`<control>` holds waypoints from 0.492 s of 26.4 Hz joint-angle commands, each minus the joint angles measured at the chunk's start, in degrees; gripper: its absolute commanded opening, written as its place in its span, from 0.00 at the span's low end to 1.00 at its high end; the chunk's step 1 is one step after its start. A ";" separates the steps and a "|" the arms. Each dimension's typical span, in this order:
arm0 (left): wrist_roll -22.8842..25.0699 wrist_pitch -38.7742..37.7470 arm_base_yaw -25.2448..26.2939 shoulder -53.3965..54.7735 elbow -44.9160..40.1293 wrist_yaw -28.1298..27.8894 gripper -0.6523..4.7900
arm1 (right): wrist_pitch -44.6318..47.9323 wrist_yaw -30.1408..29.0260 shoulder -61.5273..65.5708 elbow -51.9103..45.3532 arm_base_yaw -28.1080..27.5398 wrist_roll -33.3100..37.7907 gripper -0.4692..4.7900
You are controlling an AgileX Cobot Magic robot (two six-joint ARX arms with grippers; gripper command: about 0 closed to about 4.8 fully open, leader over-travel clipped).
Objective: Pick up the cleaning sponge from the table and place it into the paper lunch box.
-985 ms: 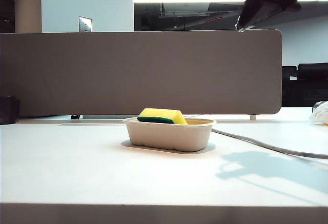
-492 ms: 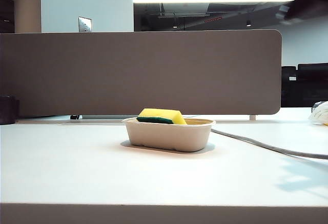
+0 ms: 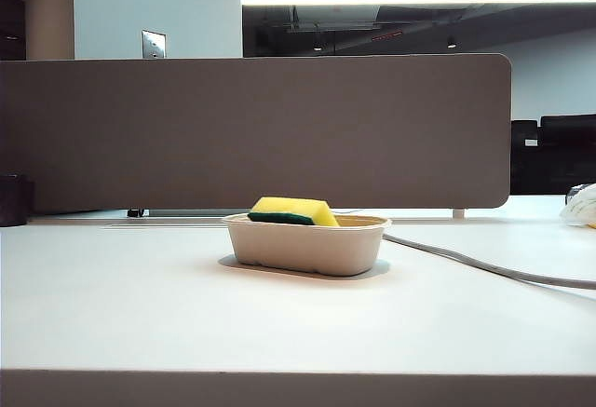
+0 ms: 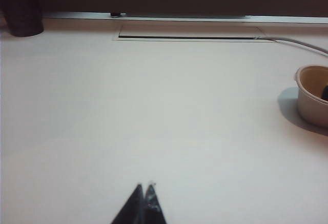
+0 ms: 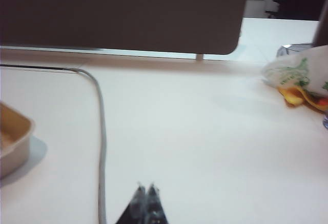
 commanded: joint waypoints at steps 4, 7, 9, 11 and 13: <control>0.04 0.61 0.09 0.09 0.04 0.13 0.11 | -4.98 -2.38 -6.08 0.02 -4.72 0.83 0.07; 0.04 0.63 0.09 0.09 0.04 0.13 0.11 | -7.78 -2.40 -9.14 0.02 -5.62 0.81 0.07; 0.04 0.63 0.09 0.09 0.04 0.13 0.11 | -9.55 -2.38 -11.26 0.02 -5.79 0.81 0.07; 0.04 0.63 0.09 0.09 0.04 0.13 0.11 | -9.88 -2.40 -11.58 0.02 -5.77 0.79 0.07; 0.04 0.63 0.09 0.09 0.04 0.15 0.11 | -10.27 -2.38 -11.54 0.02 -5.77 0.63 0.07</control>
